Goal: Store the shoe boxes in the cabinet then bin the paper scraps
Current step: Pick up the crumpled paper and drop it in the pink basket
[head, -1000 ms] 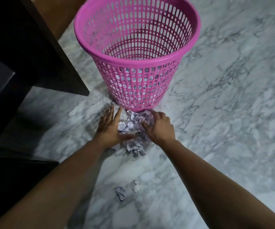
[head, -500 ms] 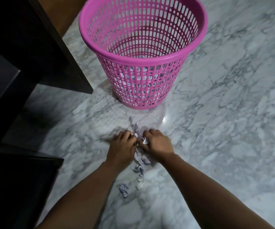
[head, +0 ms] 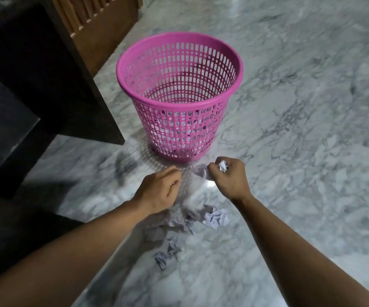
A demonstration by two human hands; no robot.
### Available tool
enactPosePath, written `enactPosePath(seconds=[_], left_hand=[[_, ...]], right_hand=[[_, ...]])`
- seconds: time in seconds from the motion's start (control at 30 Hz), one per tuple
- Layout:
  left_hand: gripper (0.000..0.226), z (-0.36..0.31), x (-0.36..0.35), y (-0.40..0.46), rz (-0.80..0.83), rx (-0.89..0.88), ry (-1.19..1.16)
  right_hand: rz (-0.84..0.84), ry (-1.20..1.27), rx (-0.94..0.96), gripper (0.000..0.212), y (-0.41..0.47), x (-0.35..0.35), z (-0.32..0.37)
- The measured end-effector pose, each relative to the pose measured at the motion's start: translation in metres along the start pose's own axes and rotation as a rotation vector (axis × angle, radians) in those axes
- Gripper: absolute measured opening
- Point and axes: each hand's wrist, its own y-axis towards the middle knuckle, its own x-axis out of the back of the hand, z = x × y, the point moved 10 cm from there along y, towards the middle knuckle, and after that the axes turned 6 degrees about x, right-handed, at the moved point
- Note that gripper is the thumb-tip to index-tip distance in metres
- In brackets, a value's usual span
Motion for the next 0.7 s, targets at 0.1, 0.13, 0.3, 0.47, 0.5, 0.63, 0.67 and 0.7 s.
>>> enactPosePath(seconds=[0.1,0.13,0.3,0.47,0.5,0.63,0.67,0.7], left_hand=[[0.011,-0.051,0.062,0.027,-0.171,-0.179,0.003],[0.012,-0.063,0.086,0.038,-0.245,-0.206,-0.014],[0.013,-0.093,0.199,0.088,-0.596,-0.239,-0.048],[0.029,-0.033,0.218,0.186,-0.416,0.127,0.074],[0.038,-0.014,0.202,0.202,-0.234,0.237,0.106],[0.065,0.016,0.168,0.209,0.020,0.427,0.213],[0.062,0.013,0.174,0.204,-0.075,0.426,0.203],[0.057,0.004,0.181,0.196,-0.195,0.397,0.197]], right_hand=[[-0.047,0.113,0.118,0.036,0.024,0.017,0.064],[-0.074,0.142,0.161,0.037,0.032,0.025,0.087],[-0.250,0.093,0.374,0.045,0.092,0.061,0.193],[-0.037,-0.529,0.277,0.047,0.174,0.030,0.216],[0.062,-0.628,0.229,0.062,0.184,0.017,0.206],[0.113,-0.740,0.195,0.077,0.189,0.008,0.197],[0.050,-0.694,0.232,0.068,0.184,0.013,0.199],[-0.030,-0.617,0.291,0.060,0.176,0.020,0.202]])
